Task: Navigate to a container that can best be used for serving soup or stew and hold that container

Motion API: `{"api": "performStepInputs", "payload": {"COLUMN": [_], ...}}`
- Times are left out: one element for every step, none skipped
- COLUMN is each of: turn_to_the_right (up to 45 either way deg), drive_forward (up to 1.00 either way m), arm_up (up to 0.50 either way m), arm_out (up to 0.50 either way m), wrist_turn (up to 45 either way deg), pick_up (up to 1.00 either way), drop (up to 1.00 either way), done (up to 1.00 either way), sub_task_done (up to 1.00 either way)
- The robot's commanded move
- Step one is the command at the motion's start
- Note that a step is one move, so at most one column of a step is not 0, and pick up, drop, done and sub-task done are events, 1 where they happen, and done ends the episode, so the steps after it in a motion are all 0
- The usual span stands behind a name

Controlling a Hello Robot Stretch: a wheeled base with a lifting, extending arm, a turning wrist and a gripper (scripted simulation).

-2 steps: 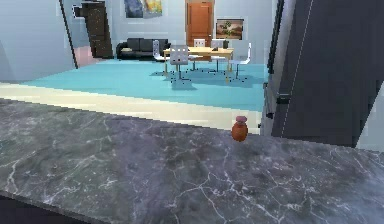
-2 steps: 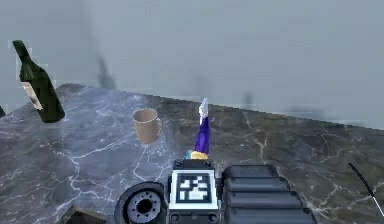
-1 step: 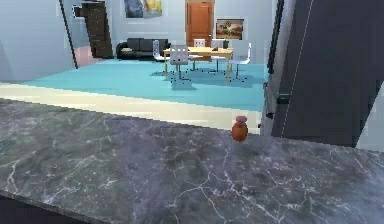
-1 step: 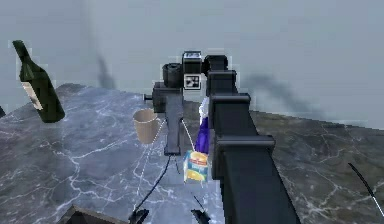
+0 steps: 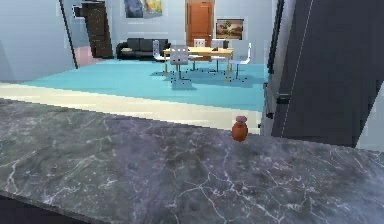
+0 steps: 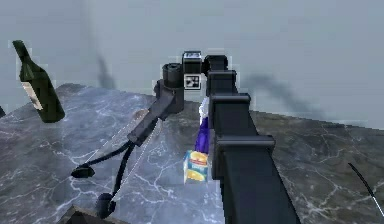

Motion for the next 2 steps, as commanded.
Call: {"api": "performStepInputs", "payload": {"turn_to_the_right": [0.0,0.0], "drive_forward": [0.0,0.0], "arm_up": [0.0,0.0], "arm_out": [0.0,0.0], "wrist_turn": [45.0,45.0], "pick_up": [0.0,0.0], "drop": [0.0,0.0], "done": [0.0,0.0], "sub_task_done": [0.0,0.0]}}
